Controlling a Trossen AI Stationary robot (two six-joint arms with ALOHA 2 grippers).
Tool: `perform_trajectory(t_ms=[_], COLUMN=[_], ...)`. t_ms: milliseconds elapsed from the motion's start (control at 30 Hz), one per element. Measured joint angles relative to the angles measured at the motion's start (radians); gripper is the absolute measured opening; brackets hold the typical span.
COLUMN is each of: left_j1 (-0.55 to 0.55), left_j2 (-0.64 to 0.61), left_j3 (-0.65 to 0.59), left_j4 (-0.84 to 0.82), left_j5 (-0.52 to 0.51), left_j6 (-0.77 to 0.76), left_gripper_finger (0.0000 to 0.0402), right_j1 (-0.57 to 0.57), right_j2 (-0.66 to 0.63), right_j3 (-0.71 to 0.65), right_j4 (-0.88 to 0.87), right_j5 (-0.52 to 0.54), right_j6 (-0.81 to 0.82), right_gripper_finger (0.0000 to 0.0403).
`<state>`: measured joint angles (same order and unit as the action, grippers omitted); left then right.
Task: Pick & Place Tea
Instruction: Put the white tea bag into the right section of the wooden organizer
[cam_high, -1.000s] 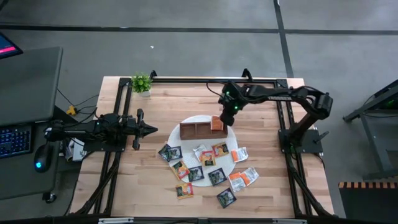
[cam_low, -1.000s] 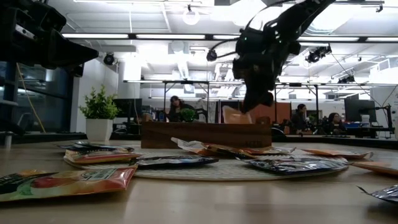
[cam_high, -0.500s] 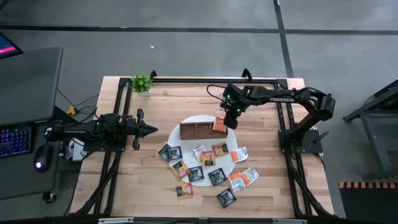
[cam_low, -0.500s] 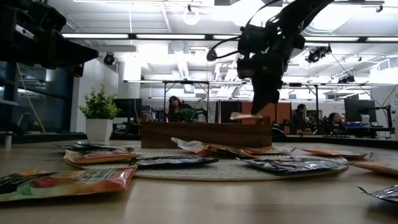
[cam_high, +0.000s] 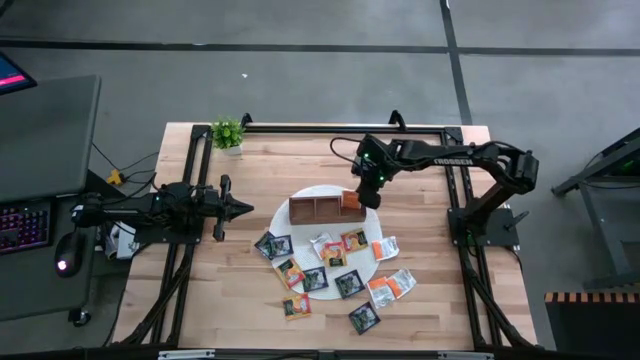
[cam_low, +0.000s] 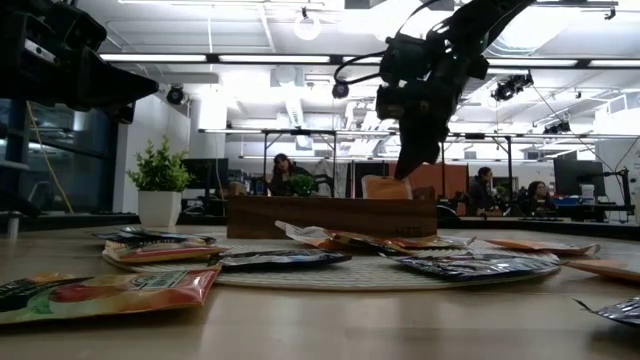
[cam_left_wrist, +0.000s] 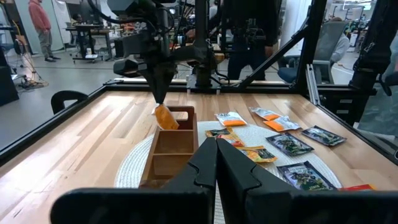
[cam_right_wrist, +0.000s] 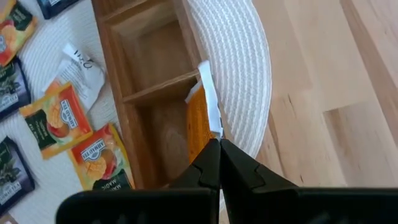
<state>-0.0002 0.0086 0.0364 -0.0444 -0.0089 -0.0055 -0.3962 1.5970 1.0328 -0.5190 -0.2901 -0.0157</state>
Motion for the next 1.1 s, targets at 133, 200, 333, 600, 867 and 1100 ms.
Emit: perform_trajectory(t_ms=[133,200,333,600,867,1100], left_j1=[0.000,0.000,0.000,0.000,0.000,0.000], left_j2=[0.000,0.000,0.000,0.000,0.000,0.000], left_j3=[0.000,0.000,0.000,0.000,0.000,0.000], left_j4=[0.000,0.000,0.000,0.000,0.000,0.000], left_j5=[0.000,0.000,0.000,0.001,0.001,0.001], left_j6=[0.000,0.000,0.000,0.000,0.000,0.000], left_gripper_finger=[0.0001,0.0001,0.0001,0.0001,0.0001,0.0001], right_j1=[0.000,0.000,0.000,0.006,0.006,0.006], right_j2=[0.000,0.000,0.000,0.000,0.000,-0.003], right_j3=[0.000,0.000,0.000,0.000,0.000,0.000], right_j4=[0.000,0.000,0.004,0.017,0.016,0.018], right_j5=[0.000,0.000,-0.001,-0.008,0.013,0.081], right_j6=[-0.042,-0.068,-0.106,-0.142,-0.142,-0.143], right_gripper_finger=[0.0000,0.0000,0.0000,0.0014,0.0063,0.0116])
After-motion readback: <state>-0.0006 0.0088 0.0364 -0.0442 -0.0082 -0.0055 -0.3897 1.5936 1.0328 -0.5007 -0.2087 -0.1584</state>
